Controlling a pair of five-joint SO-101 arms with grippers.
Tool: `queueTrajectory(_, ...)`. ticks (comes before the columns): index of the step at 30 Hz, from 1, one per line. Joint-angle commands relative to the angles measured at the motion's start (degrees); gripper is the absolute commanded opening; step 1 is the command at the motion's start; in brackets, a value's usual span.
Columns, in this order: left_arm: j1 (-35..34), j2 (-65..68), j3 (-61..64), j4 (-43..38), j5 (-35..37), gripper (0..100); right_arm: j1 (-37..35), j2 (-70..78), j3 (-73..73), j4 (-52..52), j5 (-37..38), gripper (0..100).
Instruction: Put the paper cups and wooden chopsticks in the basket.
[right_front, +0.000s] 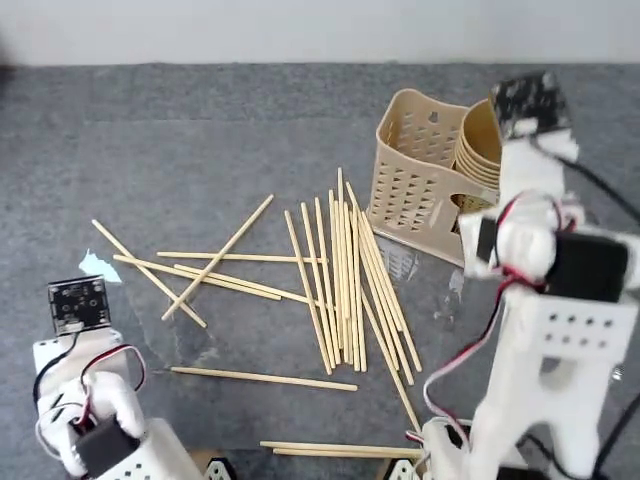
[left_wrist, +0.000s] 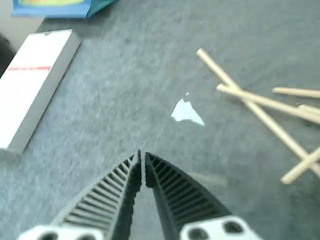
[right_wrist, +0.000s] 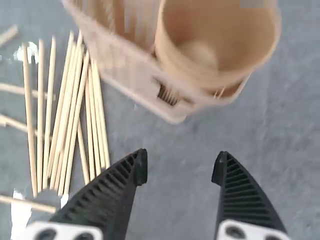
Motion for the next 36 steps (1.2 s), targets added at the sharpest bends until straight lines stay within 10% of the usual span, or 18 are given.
queueTrajectory(1,5.2,-0.8,-10.1,4.3,-0.6,1,-0.6,-7.4,10.1,-2.2,-0.2,22.6)
queueTrajectory(15,24.8,30.5,-31.3,7.8,-6.5,4,-0.7,-26.3,47.2,-18.2,-0.4,22.6)
queueTrajectory(23,28.3,51.2,-42.6,5.7,-23.9,8,0.8,-33.5,56.6,-18.4,-0.5,22.6)
queueTrajectory(36,31.4,85.2,-56.4,-3.3,-24.5,16,3.4,-33.9,57.1,-18.5,-0.7,22.6)
